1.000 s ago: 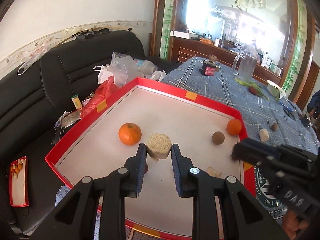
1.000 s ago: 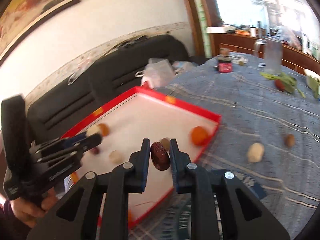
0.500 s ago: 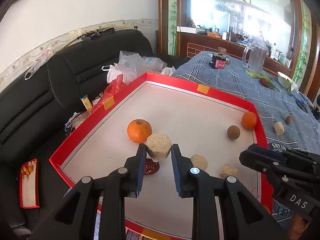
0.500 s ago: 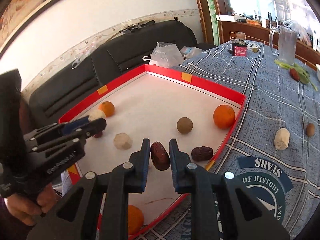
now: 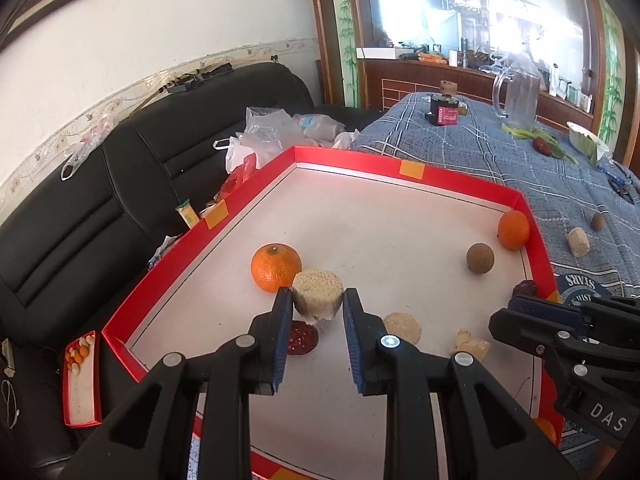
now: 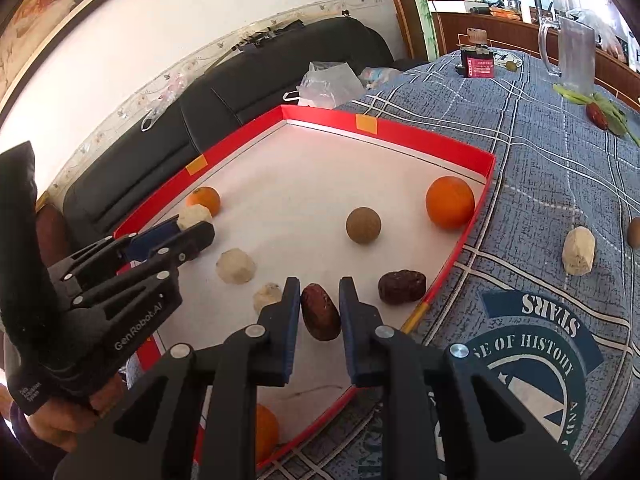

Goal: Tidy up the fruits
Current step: 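Open both grippers to release the cube and date into the tray, then move both grippers back to a cream cube and brown nut on the cloth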

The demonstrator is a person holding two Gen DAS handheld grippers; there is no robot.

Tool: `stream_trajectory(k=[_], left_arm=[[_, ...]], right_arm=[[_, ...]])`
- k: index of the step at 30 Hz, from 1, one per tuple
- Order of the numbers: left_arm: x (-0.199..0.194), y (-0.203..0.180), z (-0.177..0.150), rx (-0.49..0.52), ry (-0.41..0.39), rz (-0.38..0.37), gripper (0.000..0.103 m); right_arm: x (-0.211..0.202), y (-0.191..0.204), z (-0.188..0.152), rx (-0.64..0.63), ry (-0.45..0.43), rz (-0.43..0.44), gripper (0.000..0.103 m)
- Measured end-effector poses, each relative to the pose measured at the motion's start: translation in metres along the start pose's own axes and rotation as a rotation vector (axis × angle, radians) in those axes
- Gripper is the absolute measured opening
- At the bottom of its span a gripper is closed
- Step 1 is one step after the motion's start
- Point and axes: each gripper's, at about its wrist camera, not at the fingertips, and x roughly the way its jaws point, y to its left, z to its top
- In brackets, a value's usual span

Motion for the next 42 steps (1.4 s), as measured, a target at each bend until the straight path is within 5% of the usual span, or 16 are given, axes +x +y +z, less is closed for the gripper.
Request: stream_trajectory(k=[4, 13, 29, 34, 39, 42], left_arm=[[0.001, 0.000, 0.000, -0.019, 0.021, 0.016, 0.054], [-0.001, 0.001, -0.001, -0.055, 0.051, 0.045, 0.078], [-0.020, -0.022, -0.002, -0.011, 0.052, 0.052, 0.082], [-0.029, -0.030, -0.001, 0.015, 0.037, 0.047, 0.082], [-0.036, -0.047, 0.003, 0.044, 0.018, 0.029, 0.082], [-0.042, -0.064, 0.011, 0.068, 0.000, 0.001, 0.082]], right_arm=[[0.000, -0.001, 0.000, -0.001, 0.003, -0.013, 0.023], [-0.011, -0.002, -0.001, 0.002, -0.009, 0.011, 0.041], [-0.045, -0.050, 0.010, 0.184, -0.163, -0.099, 0.054], [-0.052, -0.064, 0.011, 0.245, -0.178, -0.067, 0.054], [-0.081, -0.082, 0.016, 0.279, -0.197, -0.027, 0.054], [-0.109, -0.105, 0.021, 0.270, -0.241, -0.077, 0.059]])
